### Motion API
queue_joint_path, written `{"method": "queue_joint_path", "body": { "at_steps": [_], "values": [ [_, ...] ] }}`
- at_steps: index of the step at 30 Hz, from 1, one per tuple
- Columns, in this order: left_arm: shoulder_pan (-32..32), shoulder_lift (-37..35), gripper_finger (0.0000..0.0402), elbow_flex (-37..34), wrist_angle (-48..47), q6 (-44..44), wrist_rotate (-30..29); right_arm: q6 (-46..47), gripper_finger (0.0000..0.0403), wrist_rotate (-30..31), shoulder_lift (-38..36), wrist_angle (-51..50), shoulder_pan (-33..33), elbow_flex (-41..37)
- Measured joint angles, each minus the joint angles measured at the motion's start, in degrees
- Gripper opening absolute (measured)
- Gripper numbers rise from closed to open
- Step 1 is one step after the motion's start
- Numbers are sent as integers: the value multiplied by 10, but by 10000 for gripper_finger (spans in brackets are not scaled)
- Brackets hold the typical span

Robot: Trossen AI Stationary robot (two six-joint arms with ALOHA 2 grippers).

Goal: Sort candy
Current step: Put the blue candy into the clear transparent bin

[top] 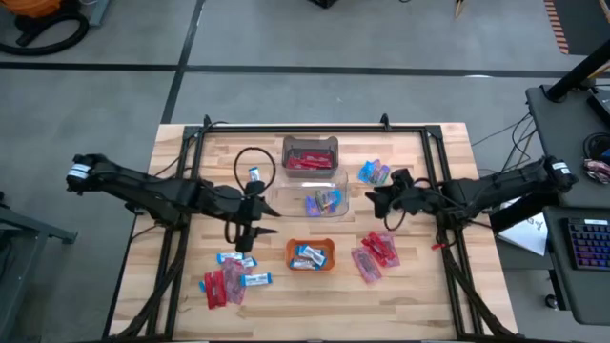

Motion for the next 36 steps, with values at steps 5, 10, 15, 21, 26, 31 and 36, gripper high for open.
{"method": "queue_joint_path", "body": {
  "at_steps": [5,10,15,21,26,31,36],
  "values": [
    [0,-45,191,-31,0,2,0,27,203,-4,0,-54,-52,7],
    [0,-84,191,-58,13,14,-19,54,203,-5,0,-105,-100,7],
    [0,-107,191,-70,16,13,-77,61,203,-5,0,-118,-151,7],
    [1,-106,191,-70,22,14,-81,33,203,-26,13,-110,-207,7],
    [2,-100,191,-70,34,21,-74,-13,203,-53,74,-61,-242,7],
    [2,-94,191,-70,37,24,-74,-38,203,-66,150,-52,-279,14],
    [2,-87,191,-70,37,21,-74,-57,203,-89,210,-73,-318,26]
  ]
}}
